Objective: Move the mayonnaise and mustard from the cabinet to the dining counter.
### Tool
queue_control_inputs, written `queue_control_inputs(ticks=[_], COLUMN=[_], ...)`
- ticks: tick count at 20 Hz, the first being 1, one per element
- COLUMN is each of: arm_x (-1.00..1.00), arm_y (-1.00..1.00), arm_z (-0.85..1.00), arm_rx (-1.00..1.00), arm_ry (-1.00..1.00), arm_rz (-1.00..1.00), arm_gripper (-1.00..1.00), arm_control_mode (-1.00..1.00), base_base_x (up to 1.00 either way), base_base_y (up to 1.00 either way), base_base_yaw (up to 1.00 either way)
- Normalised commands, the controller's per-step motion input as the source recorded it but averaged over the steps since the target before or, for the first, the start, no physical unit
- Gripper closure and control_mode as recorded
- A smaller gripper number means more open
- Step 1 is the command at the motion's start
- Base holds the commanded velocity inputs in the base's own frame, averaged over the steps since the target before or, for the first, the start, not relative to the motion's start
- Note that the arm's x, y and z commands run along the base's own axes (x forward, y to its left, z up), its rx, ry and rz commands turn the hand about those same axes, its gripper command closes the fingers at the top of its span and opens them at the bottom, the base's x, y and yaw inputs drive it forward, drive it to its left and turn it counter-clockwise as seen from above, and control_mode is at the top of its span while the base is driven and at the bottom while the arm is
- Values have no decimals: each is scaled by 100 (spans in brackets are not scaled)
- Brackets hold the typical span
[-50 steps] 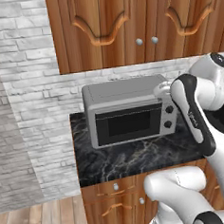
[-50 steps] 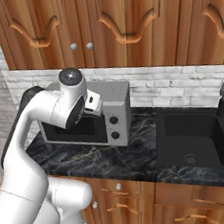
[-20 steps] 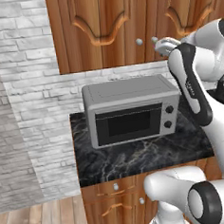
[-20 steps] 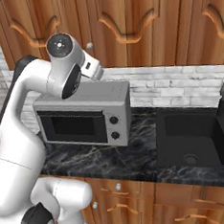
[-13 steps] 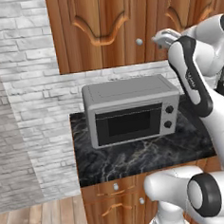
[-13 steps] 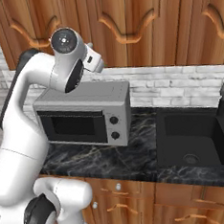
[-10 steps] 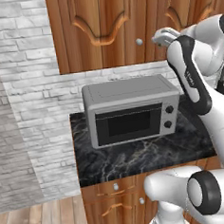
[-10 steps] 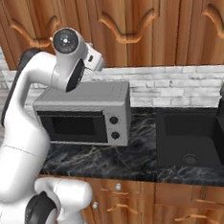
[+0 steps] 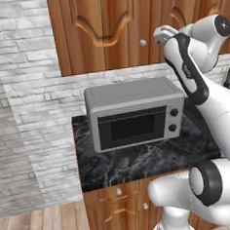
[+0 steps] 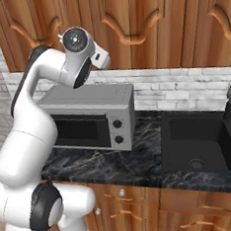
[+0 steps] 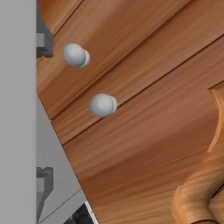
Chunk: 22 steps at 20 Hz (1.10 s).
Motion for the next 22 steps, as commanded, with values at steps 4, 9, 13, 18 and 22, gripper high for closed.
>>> queue_control_inputs(ticks=[4, 9, 13, 18, 22], arm_x=[44, 39, 32, 32, 31], arm_y=[-5, -3, 0, 0, 0], arm_z=[1, 0, 0, 0, 0], arm_rx=[3, 3, 0, 0, 0], arm_ry=[0, 0, 0, 0, 0], arm_rz=[0, 0, 0, 0, 0], arm_gripper=[-100, -100, -100, -100, -100], arm_control_mode=[-100, -100, -100, -100, -100], base_base_x=[0, 0, 0, 0, 0], base_base_y=[0, 0, 0, 0, 0], base_base_yaw=[0, 0, 0, 0, 0])
